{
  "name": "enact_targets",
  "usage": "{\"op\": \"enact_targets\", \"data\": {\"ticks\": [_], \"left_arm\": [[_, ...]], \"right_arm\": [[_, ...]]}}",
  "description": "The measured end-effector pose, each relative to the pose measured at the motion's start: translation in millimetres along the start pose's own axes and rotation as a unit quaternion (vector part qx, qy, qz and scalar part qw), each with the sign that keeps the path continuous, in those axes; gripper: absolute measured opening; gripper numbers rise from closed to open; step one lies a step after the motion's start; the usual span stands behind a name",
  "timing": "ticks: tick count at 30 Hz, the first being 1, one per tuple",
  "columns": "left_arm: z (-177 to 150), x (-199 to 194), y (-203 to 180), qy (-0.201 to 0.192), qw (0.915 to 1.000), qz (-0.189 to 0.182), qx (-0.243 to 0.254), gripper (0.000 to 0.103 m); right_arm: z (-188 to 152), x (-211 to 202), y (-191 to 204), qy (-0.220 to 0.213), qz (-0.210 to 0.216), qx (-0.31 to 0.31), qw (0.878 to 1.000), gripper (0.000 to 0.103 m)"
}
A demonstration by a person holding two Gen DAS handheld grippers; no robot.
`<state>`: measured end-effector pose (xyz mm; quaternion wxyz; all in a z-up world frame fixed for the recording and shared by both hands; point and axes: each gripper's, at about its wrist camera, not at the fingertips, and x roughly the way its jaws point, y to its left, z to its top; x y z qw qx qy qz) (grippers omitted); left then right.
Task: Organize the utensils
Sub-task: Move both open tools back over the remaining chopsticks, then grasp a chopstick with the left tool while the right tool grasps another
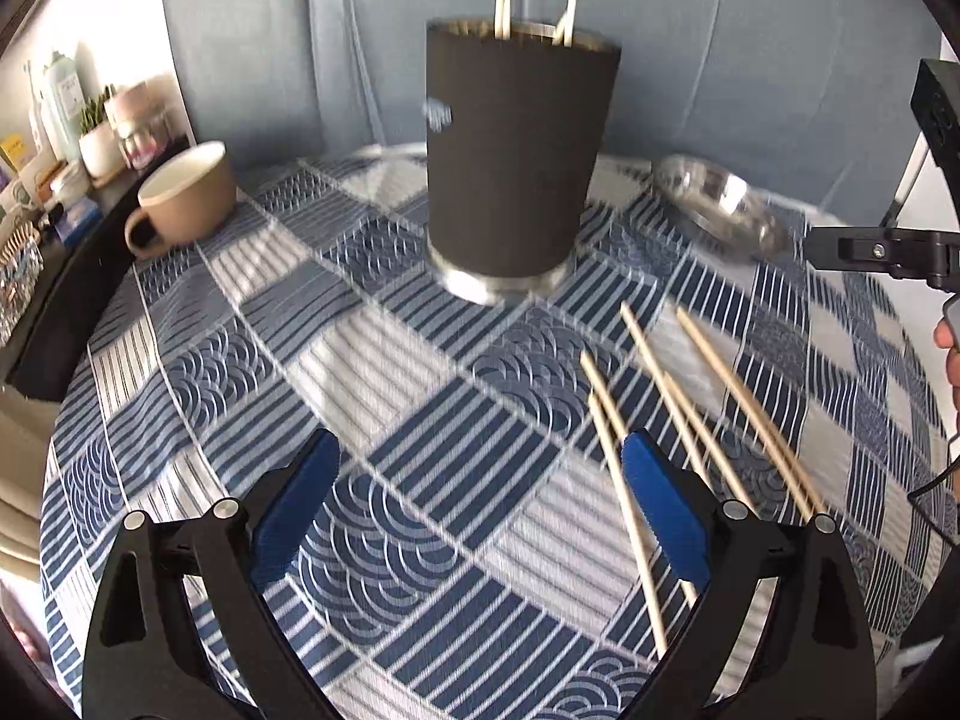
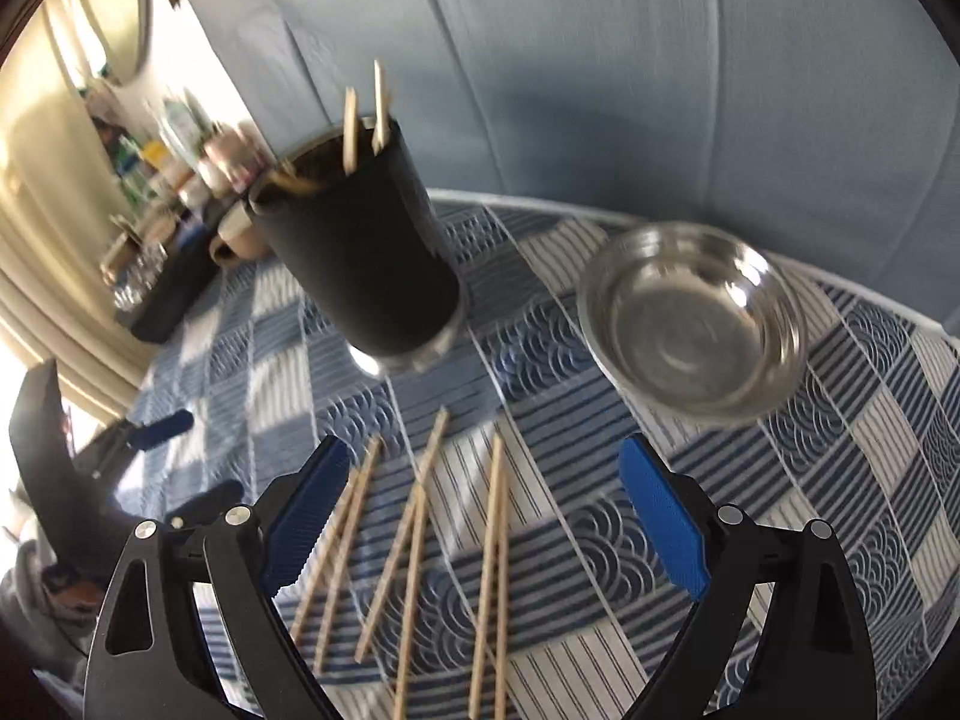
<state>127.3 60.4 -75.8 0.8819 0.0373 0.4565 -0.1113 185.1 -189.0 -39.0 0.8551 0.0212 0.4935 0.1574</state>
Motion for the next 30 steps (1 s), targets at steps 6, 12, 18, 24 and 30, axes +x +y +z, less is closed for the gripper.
{"op": "enact_targets", "data": {"ticks": [6, 12, 18, 24, 30], "left_arm": [[-16.6, 11.7, -9.5, 0.05, 0.9987, 0.003, 0.012, 0.093], [-22.9, 21.5, -24.6, 0.078, 0.9967, 0.004, 0.025, 0.093], [-26.9, 30.7, -37.6, 0.093, 0.9945, 0.013, 0.047, 0.093], [-27.8, 37.8, -43.5, 0.111, 0.9914, 0.034, 0.06, 0.093], [-25.0, 43.3, -46.1, 0.144, 0.9858, 0.055, 0.067, 0.094]], "right_arm": [[-29.7, 20.0, -9.8, 0.053, -0.025, -0.008, 0.998, 0.087], [-44.1, 32.2, -16.9, 0.087, -0.056, -0.016, 0.994, 0.083], [-51.6, 40.3, -19.1, 0.113, -0.047, -0.021, 0.992, 0.071], [-56.2, 50.1, -14.3, 0.139, -0.056, -0.039, 0.988, 0.063], [-59.9, 65.1, -4.1, 0.16, -0.072, -0.058, 0.983, 0.059]]}}
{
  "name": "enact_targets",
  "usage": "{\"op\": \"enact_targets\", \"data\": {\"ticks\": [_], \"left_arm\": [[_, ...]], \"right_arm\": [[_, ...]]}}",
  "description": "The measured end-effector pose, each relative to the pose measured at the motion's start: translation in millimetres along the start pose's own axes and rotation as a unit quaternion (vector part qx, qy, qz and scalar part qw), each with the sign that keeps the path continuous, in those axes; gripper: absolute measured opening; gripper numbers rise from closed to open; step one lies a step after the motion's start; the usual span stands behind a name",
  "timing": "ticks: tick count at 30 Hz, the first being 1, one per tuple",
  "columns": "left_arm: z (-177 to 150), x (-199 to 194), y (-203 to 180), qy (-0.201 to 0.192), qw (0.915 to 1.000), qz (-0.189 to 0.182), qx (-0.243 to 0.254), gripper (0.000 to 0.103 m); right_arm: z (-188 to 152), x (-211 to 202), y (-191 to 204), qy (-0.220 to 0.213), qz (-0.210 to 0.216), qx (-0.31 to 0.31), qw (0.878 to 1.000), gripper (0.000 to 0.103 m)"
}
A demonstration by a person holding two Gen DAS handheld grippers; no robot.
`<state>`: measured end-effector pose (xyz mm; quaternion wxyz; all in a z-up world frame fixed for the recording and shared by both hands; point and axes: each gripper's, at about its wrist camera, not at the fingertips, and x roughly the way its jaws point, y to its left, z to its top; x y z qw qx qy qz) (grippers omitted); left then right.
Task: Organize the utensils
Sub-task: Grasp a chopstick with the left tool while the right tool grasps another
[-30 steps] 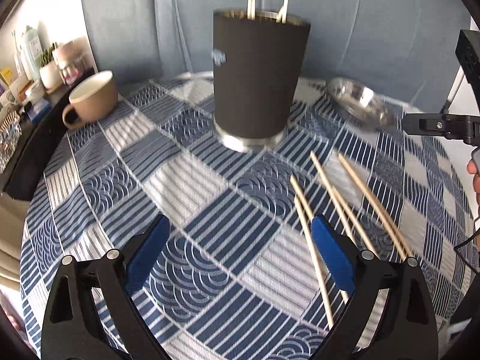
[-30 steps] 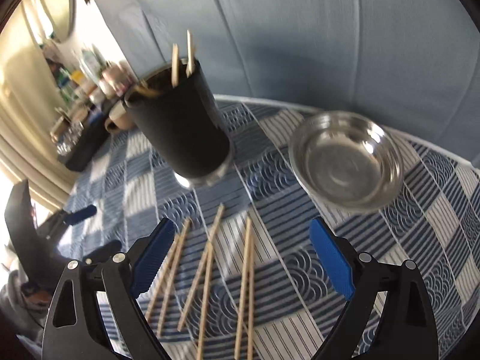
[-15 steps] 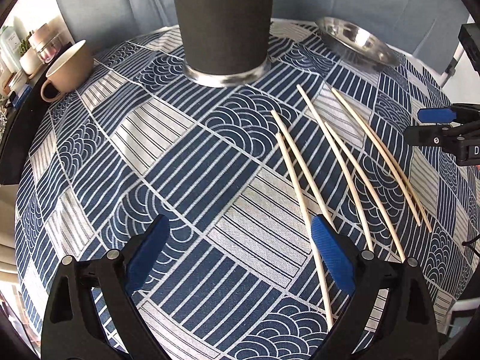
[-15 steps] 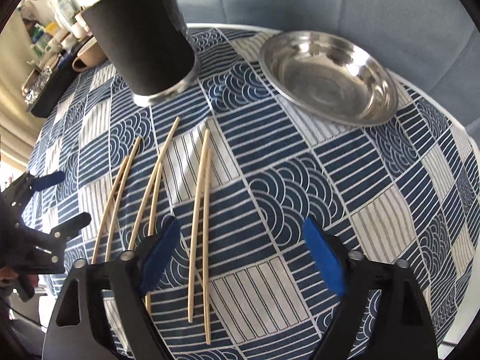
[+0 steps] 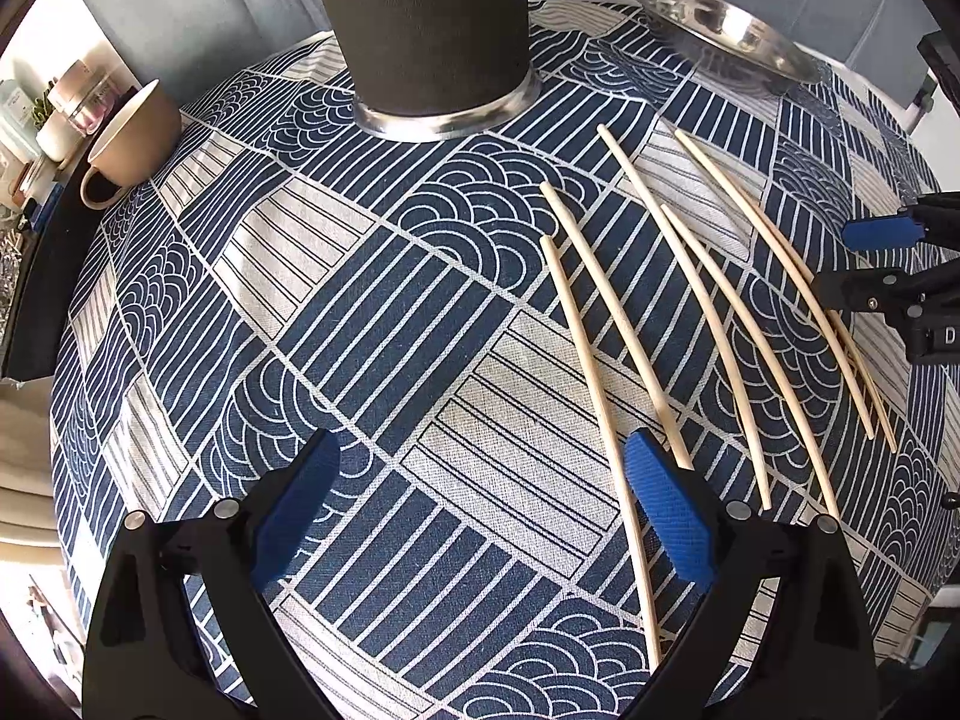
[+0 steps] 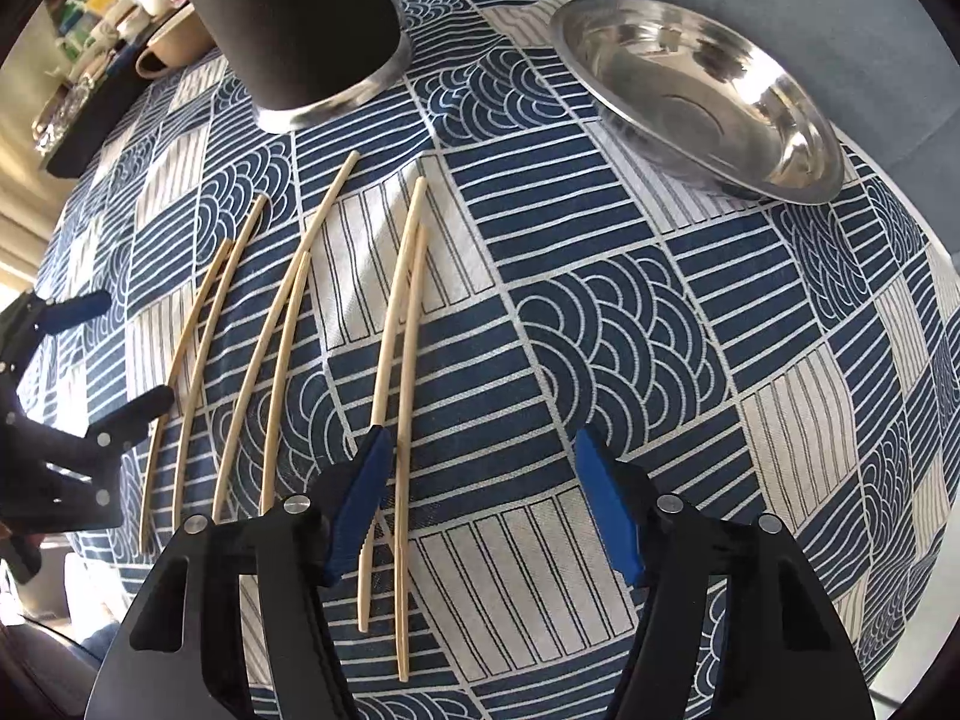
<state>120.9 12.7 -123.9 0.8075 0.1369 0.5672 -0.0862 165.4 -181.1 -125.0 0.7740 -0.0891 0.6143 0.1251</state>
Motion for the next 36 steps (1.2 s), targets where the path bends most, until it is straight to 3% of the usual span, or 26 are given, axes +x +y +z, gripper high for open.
{"op": "enact_targets", "data": {"ticks": [2, 4, 6, 9, 13, 15, 18, 20, 22, 26, 30, 34, 36], "left_arm": [[1.0, 0.9, 1.3, 0.008, 1.0, -0.004, -0.004, 0.091], [2.4, 2.4, 7.5, 0.025, 0.9988, -0.034, -0.026, 0.083], [3.5, 2.5, 12.4, 0.03, 0.998, -0.038, -0.041, 0.078], [5.4, 1.1, 12.9, 0.034, 0.9982, -0.043, -0.026, 0.068], [10.9, 0.6, 16.6, 0.052, 0.9973, -0.049, -0.013, 0.055], [14.8, 0.0, 19.4, 0.06, 0.9969, -0.05, -0.009, 0.047], [16.3, -0.8, 23.4, 0.068, 0.9962, -0.055, -0.004, 0.029], [15.2, -0.6, 28.0, 0.068, 0.9961, -0.055, -0.006, 0.014], [12.4, -1.0, 31.1, 0.061, 0.9965, -0.057, -0.006, 0.007], [7.4, -2.1, 38.9, 0.059, 0.9961, -0.062, -0.019, 0.005], [-10.3, -3.2, 58.7, 0.068, 0.9926, -0.084, -0.054, 0.005], [-20.8, -11.1, 67.1, 0.068, 0.9889, -0.105, -0.08, 0.005], [-23.2, -17.2, 69.6, 0.058, 0.9912, -0.091, -0.077, 0.005]], "right_arm": [[2.4, 2.7, 6.1, 0.004, -0.01, -0.013, 1.0, 0.059], [7.1, 4.8, 10.1, 0.019, -0.01, -0.014, 1.0, 0.057], [13.3, 6.7, 15.8, 0.038, -0.007, -0.031, 0.999, 0.049], [19.8, 9.2, 27.7, 0.052, 0.0, -0.065, 0.997, 0.039], [24.2, 11.8, 34.9, 0.065, 0.01, -0.109, 0.992, 0.034], [23.0, 11.0, 33.6, 0.067, 0.011, -0.115, 0.991, 0.027], [22.9, 10.2, 28.3, 0.073, 0.011, -0.122, 0.99, 0.012], [21.2, 11.5, 18.4, 0.078, 0.012, -0.123, 0.989, 0.007], [21.1, 11.7, 14.6, 0.079, 0.012, -0.117, 0.99, 0.005], [18.6, 11.3, 6.2, 0.08, 0.02, -0.109, 0.991, 0.005], [9.6, 8.8, -13.0, 0.082, 0.06, -0.064, 0.993, 0.005], [-3.8, 1.0, -30.9, 0.07, 0.151, 0.006, 0.986, 0.005], [-12.1, -7.6, -31.5, 0.057, 0.182, 0.016, 0.982, 0.005]]}}
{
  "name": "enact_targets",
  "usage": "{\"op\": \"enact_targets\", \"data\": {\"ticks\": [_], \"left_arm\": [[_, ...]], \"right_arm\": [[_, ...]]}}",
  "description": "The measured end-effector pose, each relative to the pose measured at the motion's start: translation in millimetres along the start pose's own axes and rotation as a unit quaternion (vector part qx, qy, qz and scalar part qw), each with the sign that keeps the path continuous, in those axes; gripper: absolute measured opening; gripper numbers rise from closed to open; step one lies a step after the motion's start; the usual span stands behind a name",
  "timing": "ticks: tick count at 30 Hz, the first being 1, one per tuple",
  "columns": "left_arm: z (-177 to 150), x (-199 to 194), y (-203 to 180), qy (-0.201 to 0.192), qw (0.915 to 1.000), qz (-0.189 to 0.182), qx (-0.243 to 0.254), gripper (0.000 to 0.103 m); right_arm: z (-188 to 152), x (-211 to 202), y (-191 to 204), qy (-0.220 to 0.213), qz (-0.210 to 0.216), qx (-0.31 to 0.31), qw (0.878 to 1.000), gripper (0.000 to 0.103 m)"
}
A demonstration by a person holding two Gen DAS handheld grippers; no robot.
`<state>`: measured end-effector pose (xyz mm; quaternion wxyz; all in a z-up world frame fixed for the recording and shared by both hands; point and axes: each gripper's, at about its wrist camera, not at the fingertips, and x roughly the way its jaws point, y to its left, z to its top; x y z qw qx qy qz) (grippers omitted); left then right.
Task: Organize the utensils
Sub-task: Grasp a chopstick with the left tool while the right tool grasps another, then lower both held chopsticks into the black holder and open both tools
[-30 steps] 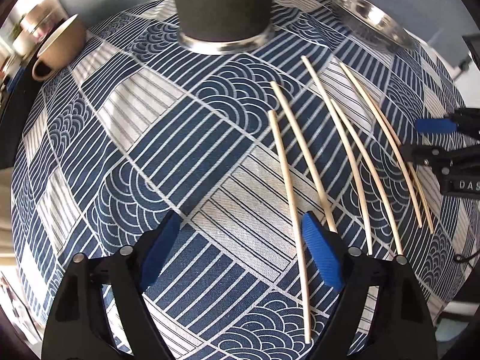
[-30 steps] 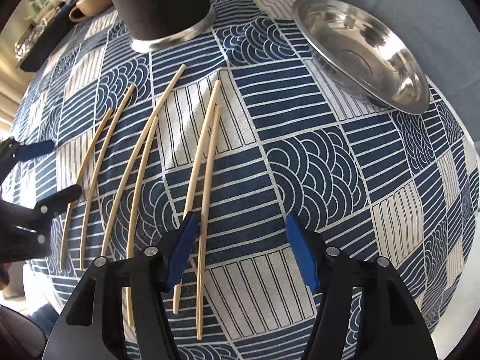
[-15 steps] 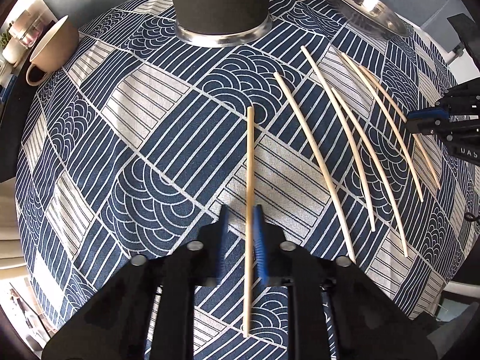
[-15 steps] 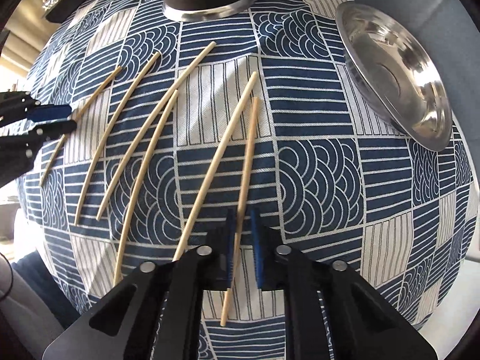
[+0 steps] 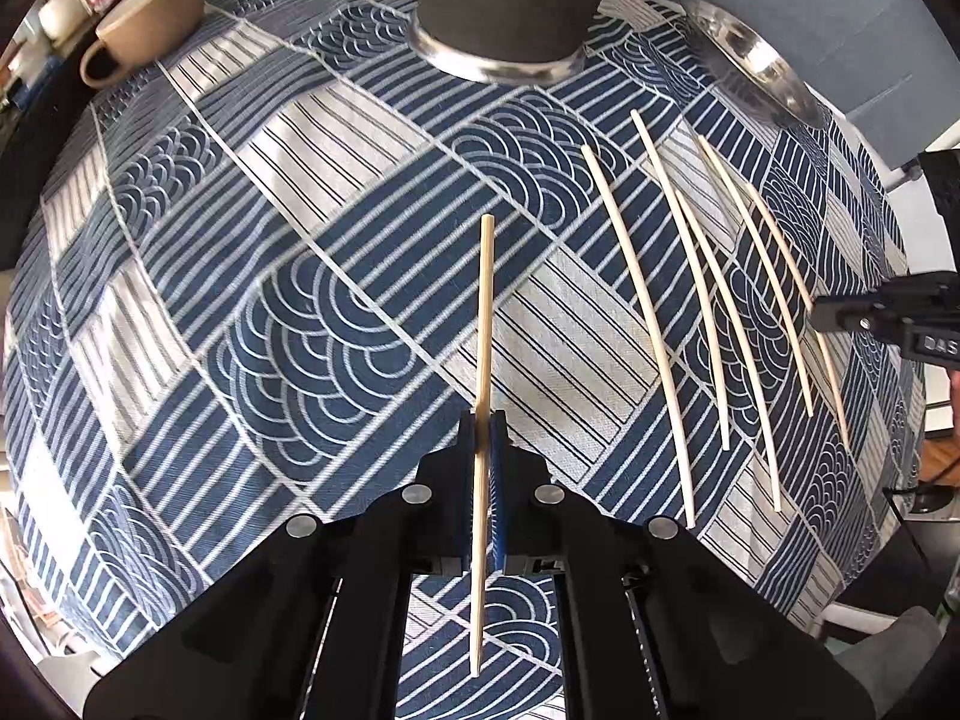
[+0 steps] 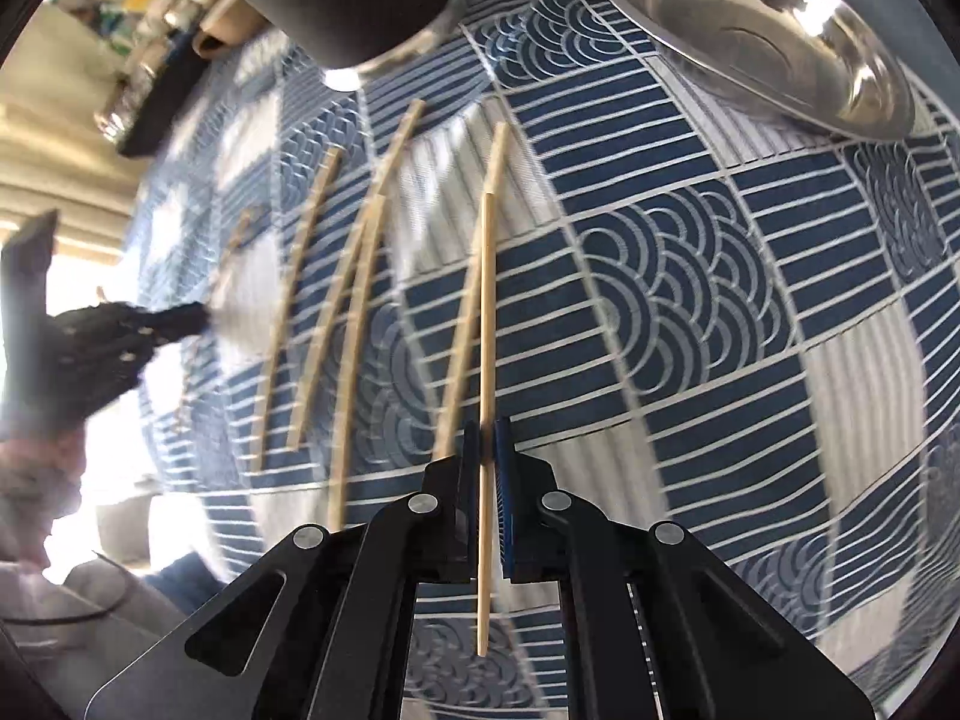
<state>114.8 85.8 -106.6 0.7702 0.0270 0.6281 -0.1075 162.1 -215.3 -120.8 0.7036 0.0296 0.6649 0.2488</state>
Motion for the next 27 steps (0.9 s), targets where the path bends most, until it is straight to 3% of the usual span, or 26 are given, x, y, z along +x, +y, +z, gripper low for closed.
{"op": "enact_targets", "data": {"ticks": [4, 9, 11, 18, 27], "left_arm": [[4.4, -13.1, 3.0, -0.016, 0.9993, 0.03, -0.013, 0.005], [11.8, -23.5, -7.8, -0.025, 0.999, 0.035, -0.006, 0.005], [17.7, -25.0, -19.7, -0.031, 0.9982, 0.049, -0.011, 0.005], [42.2, -39.1, -35.9, -0.058, 0.9973, 0.042, -0.02, 0.005], [89.6, -85.0, -48.7, -0.131, 0.9901, 0.05, -0.01, 0.005]], "right_arm": [[1.3, -10.7, 15.0, -0.025, 0.037, -0.012, 0.999, 0.005], [-10.8, -14.0, 33.0, -0.04, 0.054, -0.041, 0.997, 0.005], [3.2, -17.0, 53.3, -0.048, 0.056, -0.051, 0.996, 0.005], [31.1, -47.6, 71.8, -0.096, 0.056, -0.076, 0.991, 0.005], [70.7, -92.3, 102.9, -0.155, 0.044, -0.113, 0.98, 0.005]]}}
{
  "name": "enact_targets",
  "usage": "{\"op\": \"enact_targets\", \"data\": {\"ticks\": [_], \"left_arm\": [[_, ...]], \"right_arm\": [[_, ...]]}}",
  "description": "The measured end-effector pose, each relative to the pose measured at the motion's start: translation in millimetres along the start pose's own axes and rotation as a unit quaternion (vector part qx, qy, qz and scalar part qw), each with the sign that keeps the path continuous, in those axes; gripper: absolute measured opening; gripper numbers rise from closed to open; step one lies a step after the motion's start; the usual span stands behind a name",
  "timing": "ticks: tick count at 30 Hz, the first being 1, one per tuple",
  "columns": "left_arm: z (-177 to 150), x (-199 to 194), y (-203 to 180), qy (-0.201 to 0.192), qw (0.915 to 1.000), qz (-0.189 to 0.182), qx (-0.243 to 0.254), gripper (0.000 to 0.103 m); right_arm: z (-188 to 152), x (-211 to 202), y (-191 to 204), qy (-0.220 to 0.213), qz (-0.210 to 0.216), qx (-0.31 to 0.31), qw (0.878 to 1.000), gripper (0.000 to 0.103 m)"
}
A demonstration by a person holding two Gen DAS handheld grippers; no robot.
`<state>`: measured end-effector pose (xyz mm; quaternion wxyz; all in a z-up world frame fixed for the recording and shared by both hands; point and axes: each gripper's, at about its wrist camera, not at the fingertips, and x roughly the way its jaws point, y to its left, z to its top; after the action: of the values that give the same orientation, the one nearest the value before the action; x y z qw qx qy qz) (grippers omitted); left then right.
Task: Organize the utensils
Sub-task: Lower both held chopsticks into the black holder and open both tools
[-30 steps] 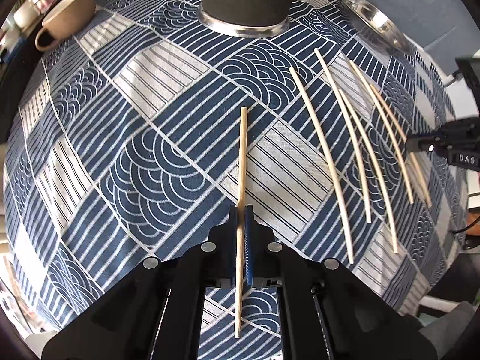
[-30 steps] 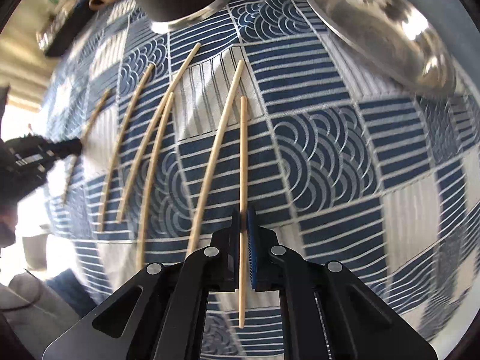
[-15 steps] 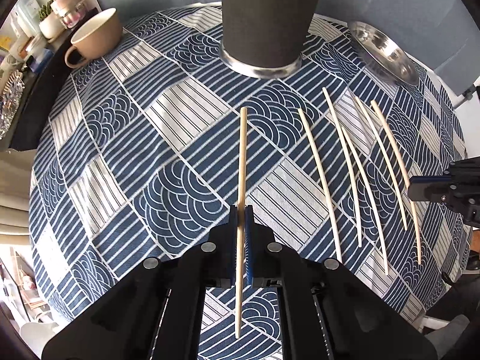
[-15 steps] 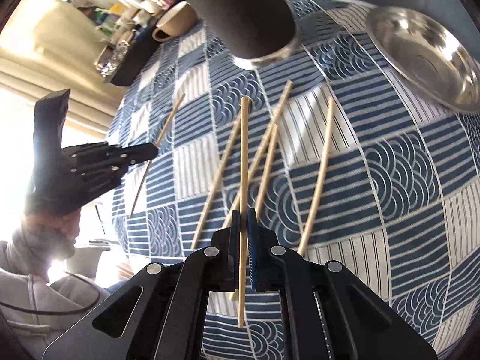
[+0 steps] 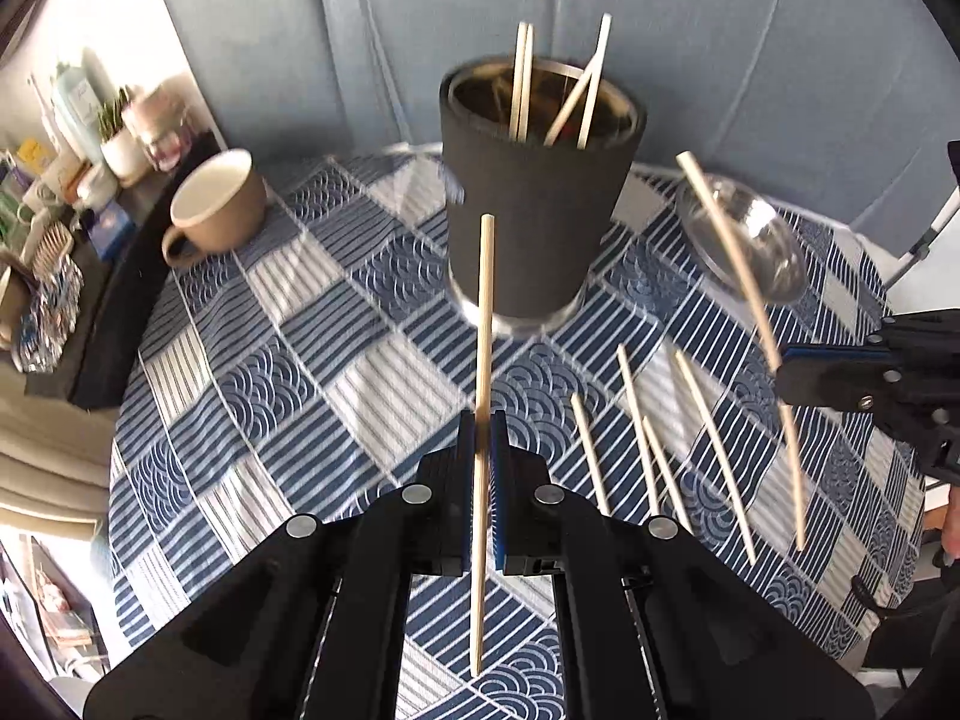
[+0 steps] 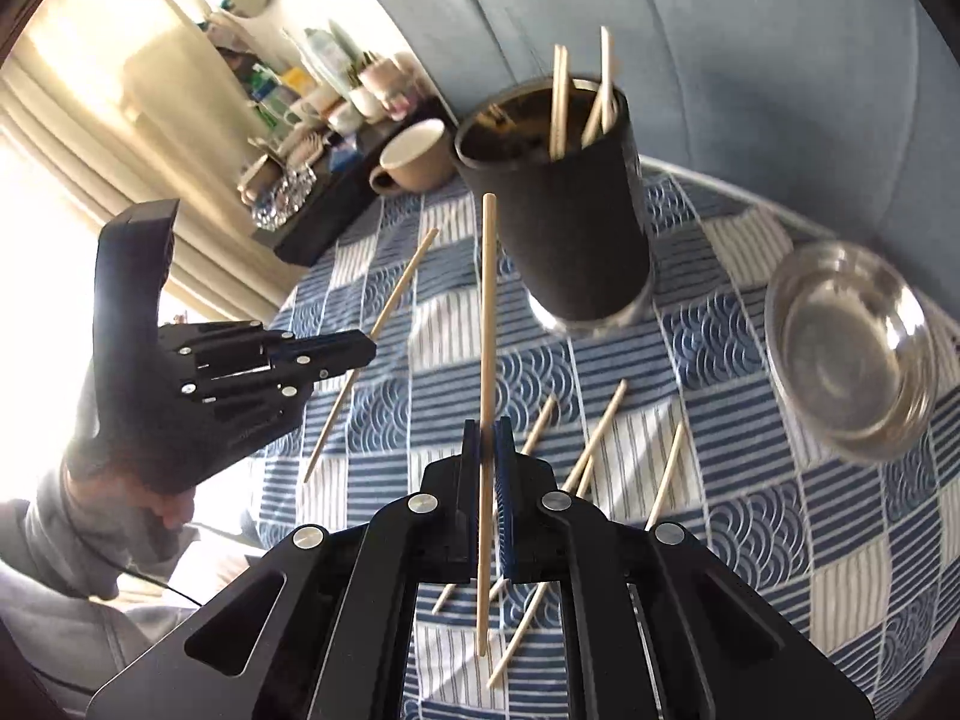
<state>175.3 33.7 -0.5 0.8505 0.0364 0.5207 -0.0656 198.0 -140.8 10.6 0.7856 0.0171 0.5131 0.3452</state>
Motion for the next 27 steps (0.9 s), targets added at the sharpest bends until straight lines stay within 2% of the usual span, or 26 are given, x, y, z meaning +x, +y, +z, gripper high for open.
{"op": "enact_targets", "data": {"ticks": [17, 22, 27], "left_arm": [[97.5, -49.8, 2.3, -0.097, 0.9947, -0.031, 0.014, 0.005], [125.2, -52.5, 5.9, -0.118, 0.9918, -0.046, 0.014, 0.005], [148.0, -44.5, 12.1, -0.146, 0.9862, -0.077, 0.01, 0.005]], "right_arm": [[100.5, -43.9, 7.9, -0.123, -0.031, 0.011, 0.992, 0.005], [126.3, -45.4, 4.7, -0.158, -0.027, 0.019, 0.987, 0.005], [143.0, -35.1, -2.3, -0.186, -0.037, 0.025, 0.982, 0.005]]}}
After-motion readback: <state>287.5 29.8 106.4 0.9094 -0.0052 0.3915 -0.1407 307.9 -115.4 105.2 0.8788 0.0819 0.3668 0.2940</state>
